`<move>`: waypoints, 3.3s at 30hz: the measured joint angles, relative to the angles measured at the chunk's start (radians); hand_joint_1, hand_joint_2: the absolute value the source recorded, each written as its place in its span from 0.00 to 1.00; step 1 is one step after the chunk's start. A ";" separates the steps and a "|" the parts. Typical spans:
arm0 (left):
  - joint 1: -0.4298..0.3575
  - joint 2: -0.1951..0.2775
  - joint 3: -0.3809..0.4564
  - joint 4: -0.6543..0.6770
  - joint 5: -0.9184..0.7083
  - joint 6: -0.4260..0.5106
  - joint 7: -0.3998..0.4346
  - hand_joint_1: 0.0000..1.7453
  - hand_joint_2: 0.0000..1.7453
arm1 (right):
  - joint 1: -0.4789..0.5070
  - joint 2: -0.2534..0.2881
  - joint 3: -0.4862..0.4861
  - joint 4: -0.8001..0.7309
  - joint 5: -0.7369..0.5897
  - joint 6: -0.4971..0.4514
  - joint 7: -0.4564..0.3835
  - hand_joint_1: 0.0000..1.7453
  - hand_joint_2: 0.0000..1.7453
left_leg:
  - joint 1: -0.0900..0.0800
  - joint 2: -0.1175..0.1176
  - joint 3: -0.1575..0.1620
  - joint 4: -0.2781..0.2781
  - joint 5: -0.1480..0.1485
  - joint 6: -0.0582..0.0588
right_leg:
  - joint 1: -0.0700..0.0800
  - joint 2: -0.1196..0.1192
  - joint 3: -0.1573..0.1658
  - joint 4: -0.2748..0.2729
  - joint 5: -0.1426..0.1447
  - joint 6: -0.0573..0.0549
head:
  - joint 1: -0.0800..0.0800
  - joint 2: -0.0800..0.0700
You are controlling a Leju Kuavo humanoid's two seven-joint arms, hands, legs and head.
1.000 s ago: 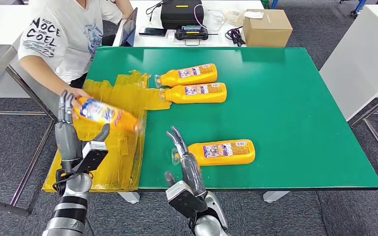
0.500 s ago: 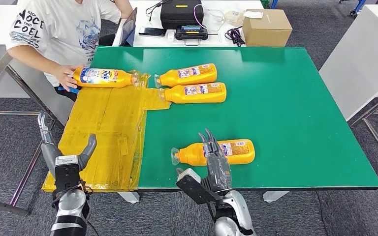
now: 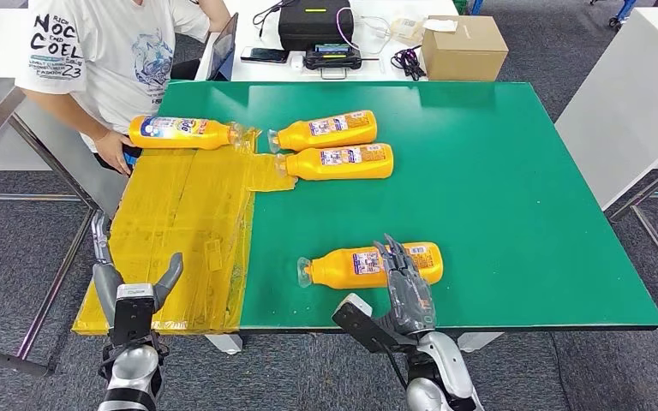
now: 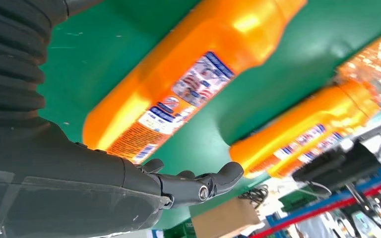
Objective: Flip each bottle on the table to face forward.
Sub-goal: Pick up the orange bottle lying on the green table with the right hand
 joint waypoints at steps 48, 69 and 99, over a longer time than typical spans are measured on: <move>-0.072 0.015 -0.198 0.235 0.007 -0.075 0.000 0.00 1.00 | -0.344 -0.250 0.050 0.289 -0.293 0.438 0.033 0.00 1.00 | -0.001 -0.003 0.001 0.001 0.001 0.001 | -0.001 -0.001 0.002 0.000 0.001 0.001 | 0.000 0.000; -0.105 0.014 -0.262 0.269 0.089 -0.065 0.000 0.00 1.00 | -0.358 -0.451 0.106 0.267 -0.373 0.525 0.108 0.00 1.00 | -0.002 -0.004 0.000 0.001 0.001 0.001 | -0.002 -0.001 0.002 0.000 0.002 0.002 | 0.000 0.000; -0.125 0.011 -0.290 0.300 0.125 -0.037 0.000 0.00 1.00 | -0.429 -0.478 0.209 0.272 -0.388 0.546 0.120 0.00 1.00 | -0.002 -0.004 0.000 0.001 0.001 0.001 | -0.002 -0.001 0.002 0.000 0.002 0.002 | -0.001 0.000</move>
